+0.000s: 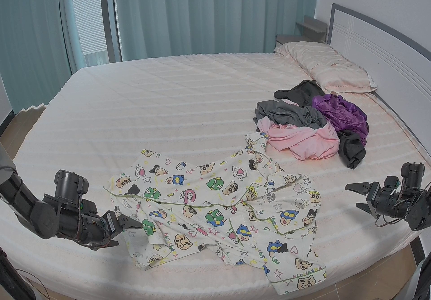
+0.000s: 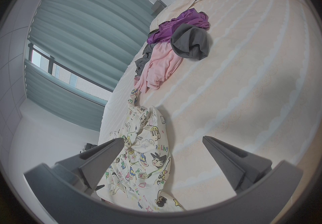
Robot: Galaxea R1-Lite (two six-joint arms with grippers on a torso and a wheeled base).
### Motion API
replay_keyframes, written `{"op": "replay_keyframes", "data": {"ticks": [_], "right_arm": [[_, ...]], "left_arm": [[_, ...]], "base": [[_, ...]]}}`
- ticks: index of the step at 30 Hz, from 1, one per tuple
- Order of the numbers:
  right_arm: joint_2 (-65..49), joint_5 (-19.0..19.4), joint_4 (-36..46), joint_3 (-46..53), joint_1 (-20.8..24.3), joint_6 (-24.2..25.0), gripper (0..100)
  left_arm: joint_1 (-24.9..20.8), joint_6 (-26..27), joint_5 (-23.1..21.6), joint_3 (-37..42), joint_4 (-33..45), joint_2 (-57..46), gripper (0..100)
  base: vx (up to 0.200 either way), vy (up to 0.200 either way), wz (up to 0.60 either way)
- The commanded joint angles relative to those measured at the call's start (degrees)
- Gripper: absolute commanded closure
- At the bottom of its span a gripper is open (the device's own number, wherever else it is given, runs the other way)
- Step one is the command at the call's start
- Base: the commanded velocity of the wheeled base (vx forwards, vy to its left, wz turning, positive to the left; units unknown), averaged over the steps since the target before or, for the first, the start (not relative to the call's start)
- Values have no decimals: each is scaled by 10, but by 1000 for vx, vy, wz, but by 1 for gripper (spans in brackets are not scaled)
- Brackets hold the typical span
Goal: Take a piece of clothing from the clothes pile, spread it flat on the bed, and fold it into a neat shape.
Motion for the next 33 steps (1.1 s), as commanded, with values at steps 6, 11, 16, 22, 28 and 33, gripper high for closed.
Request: {"op": "replay_keyframes", "data": {"ticks": [6,11,16,22,28,33], "right_arm": [[-1,0,0,0,1,0,0],[-1,-1,0,0,1,0,0],[0,-1,0,-1,1,0,0],[0,-1,0,-1,1,0,0],[0,-1,0,-1,1,0,0],[-4,-1,0,0,1,0,0]], "left_arm": [[-134,-10,177,98,-158,78,0],[-140,-15,189,104,-157,80,0],[-140,-45,181,103,-160,77,0],[-140,-62,165,103,-161,76,100],[-139,-88,165,112,-157,75,100],[-130,-89,168,127,-156,74,100]], "base": [[0,0,0],[0,0,0],[0,0,0],[0,0,0],[0,0,0],[0,0,0]]}}
